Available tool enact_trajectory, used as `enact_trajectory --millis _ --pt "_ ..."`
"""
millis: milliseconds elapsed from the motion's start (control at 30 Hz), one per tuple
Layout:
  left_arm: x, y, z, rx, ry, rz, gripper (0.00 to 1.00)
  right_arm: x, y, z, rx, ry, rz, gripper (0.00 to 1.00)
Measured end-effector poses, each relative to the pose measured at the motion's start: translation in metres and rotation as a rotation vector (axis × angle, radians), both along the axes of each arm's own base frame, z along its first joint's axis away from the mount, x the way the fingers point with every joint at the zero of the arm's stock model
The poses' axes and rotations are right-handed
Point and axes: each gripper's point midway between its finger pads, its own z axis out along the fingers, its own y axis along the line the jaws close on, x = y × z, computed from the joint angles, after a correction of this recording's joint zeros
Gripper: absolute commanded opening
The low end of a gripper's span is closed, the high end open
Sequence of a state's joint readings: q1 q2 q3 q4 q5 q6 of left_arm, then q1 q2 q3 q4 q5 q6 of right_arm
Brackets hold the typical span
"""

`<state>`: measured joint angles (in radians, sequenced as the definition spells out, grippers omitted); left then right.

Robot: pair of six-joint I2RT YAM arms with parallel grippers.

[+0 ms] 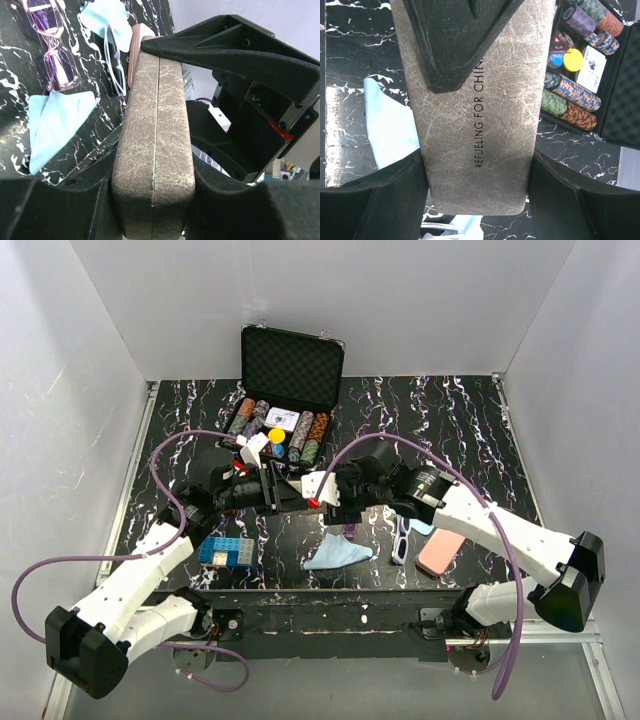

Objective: Organize the sunglasses

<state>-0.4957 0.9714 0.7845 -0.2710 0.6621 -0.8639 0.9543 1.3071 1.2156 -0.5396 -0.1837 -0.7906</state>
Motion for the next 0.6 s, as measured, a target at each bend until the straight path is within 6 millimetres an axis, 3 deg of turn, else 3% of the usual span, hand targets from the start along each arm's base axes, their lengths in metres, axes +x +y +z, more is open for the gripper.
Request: enact_trajectory --millis 133,300,400,500,600 --pt "0.011 0.004 0.010 0.032 -0.041 0.050 0.00 0.012 0.003 0.013 0.075 -0.042 -0.092 0.87" --pt "0.047 0.018 0.044 0.108 -0.235 0.202 0.00 0.035 -0.010 0.075 0.402 -0.089 -0.385 0.89" --pt "0.069 0.029 0.057 0.179 -0.382 0.292 0.00 0.037 -0.042 0.121 0.729 0.078 -0.694 0.90" --pt "0.081 0.030 0.064 0.253 -0.521 0.324 0.00 0.029 -0.065 0.143 0.950 0.303 -0.888 0.92" --pt "0.081 0.019 0.072 0.297 -0.655 0.326 0.00 0.019 -0.070 0.151 1.136 0.573 -0.994 0.92"
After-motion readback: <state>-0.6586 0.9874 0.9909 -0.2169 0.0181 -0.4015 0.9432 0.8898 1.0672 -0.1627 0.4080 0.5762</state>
